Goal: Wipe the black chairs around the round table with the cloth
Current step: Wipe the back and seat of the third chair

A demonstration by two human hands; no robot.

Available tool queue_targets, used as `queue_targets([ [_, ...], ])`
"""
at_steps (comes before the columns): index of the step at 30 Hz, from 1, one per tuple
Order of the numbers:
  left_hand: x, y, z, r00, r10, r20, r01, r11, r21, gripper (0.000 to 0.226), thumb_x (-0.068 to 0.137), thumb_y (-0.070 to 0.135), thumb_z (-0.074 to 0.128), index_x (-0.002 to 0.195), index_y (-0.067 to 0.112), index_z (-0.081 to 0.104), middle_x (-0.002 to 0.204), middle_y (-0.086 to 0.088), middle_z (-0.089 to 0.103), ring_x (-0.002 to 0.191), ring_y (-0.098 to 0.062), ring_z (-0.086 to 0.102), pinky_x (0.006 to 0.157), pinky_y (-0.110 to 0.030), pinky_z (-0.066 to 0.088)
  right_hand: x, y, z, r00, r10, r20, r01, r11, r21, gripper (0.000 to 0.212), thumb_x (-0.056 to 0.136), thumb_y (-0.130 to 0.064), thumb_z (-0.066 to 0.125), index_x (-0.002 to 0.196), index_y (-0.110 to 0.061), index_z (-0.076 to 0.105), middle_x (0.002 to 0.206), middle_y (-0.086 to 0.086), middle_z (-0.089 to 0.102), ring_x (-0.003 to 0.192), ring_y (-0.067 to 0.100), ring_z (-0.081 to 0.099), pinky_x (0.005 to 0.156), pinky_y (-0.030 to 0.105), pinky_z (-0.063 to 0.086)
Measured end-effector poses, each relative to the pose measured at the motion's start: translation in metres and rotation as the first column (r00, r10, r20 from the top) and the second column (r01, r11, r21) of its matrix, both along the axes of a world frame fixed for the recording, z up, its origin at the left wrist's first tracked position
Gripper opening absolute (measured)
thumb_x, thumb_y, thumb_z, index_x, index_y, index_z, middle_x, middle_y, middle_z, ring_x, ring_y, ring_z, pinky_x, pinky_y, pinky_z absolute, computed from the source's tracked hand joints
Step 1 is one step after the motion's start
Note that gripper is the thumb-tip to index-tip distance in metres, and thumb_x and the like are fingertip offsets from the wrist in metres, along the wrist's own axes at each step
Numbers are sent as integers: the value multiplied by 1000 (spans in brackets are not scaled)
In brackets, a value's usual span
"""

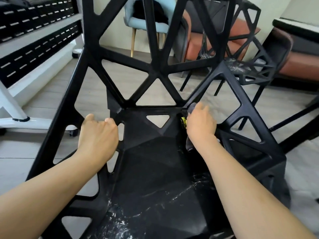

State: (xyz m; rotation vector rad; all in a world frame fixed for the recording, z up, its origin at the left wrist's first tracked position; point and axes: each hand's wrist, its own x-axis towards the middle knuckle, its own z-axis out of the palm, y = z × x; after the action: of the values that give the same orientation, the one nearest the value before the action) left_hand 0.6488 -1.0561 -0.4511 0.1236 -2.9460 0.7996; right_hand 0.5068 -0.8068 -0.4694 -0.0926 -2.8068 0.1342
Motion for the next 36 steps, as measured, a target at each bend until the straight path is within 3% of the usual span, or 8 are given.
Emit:
queue_targets([
  [6,-1,3,5,1000,23,13,-23,999,44,17,91,11,41,87,22,53,69,10,43,50,-12,34,66,-33,22,33,17,-2,934,350,-73,-351,936,-5,44,91,-25,62,133,-15,49,137,11,48,124,32,47,102,44,42],
  [9,-6,3,-8,994,-25,-108,34,996,86,33,100,26,35,120,17,60,100,-1,56,78,-19,49,74,-35,30,19,21,-6,859,511,-26,-512,858,-32,44,92,-19,62,135,-15,56,140,5,54,127,30,48,106,44,40],
  [11,-9,9,-16,994,-82,-69,93,980,178,58,103,40,24,157,17,26,153,-17,37,127,-37,47,89,-42,36,2,12,-8,868,496,-35,-495,868,20,33,94,-16,60,126,-13,59,128,7,58,116,33,52,98,46,44],
  [13,-10,13,-26,991,-134,30,126,971,202,62,102,44,2,160,25,-5,168,-9,4,152,-38,14,97,-44,34,-18,-2,-5,907,418,-51,-412,907,87,19,96,-15,56,115,-12,58,119,8,58,109,32,51,91,43,44],
  [22,-17,11,-30,986,-152,70,133,966,223,61,102,44,-2,160,27,-7,169,-3,4,155,-33,5,100,-45,32,24,-12,-11,921,383,-64,-388,898,-206,27,96,-22,54,121,-13,56,116,8,58,107,31,51,96,40,39],
  [28,-16,13,-29,988,-124,92,96,960,265,62,103,47,9,160,27,-4,169,-3,5,155,-32,5,104,-48,30,106,-44,-14,755,656,15,-603,703,-378,39,92,-21,60,131,-22,57,127,-2,58,111,17,49,99,29,40],
  [33,-15,12,-26,988,-133,80,105,954,282,61,104,44,10,160,25,-3,169,-5,5,154,-33,4,106,-51,30,21,-1,-13,955,292,-54,-296,949,-108,38,94,-16,56,132,-14,53,128,10,56,114,35,52,98,47,44],
  [36,-16,13,-23,986,-136,98,101,949,300,60,106,42,13,160,23,-2,168,-6,5,154,-34,3,109,-54,27,3,1,-13,963,261,-66,-268,950,-161,38,97,-16,53,135,-15,51,135,8,52,123,33,49,104,44,41],
])
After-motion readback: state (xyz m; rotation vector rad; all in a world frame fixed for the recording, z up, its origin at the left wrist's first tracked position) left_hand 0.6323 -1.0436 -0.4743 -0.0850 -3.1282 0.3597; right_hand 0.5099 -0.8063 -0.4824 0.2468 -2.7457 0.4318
